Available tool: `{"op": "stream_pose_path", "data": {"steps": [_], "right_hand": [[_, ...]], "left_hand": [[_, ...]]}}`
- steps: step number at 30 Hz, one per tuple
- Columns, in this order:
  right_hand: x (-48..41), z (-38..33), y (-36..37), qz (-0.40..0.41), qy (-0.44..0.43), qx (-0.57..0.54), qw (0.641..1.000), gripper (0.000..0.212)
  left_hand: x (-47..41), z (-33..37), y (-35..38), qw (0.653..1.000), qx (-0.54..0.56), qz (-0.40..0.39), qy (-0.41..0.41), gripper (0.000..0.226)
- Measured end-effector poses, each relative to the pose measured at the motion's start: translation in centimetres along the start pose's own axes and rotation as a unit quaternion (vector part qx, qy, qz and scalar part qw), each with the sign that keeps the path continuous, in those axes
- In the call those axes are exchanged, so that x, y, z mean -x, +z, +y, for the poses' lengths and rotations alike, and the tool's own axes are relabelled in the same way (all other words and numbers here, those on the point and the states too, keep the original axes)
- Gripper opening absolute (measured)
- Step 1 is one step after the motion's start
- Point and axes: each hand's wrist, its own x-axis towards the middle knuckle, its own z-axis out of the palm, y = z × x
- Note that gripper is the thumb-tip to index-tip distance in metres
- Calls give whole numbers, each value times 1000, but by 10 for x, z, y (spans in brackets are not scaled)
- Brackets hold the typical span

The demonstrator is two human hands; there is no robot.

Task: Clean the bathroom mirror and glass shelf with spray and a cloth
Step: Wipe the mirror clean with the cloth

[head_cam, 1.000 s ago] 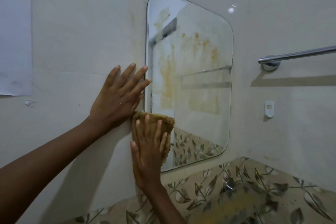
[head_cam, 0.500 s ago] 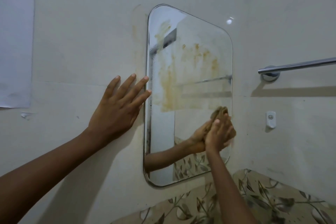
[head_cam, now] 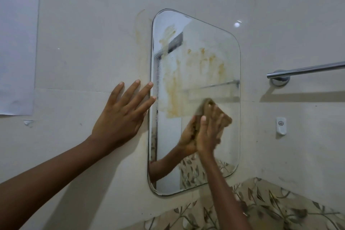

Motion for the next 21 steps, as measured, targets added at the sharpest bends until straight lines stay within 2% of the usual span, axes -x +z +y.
{"op": "stream_pose_path", "data": {"steps": [4,7,11,15,19,21], "right_hand": [[58,-49,25,-84,-213,67,971,56],[95,-51,33,-127,-300,89,941,49],[91,-46,36,-117,-306,98,940,48],[59,-75,41,-116,-299,82,944,50],[27,-100,44,-109,-294,60,948,50],[21,-102,43,-94,-291,50,951,50]], "left_hand": [[1,0,-2,1000,10,9,-5,48],[0,1,-3,999,26,15,-16,54],[1,2,0,999,32,15,-14,57],[1,2,-6,998,55,5,-20,60],[-13,4,-19,989,121,36,-83,64],[-33,-2,-22,988,112,50,-98,61]]}}
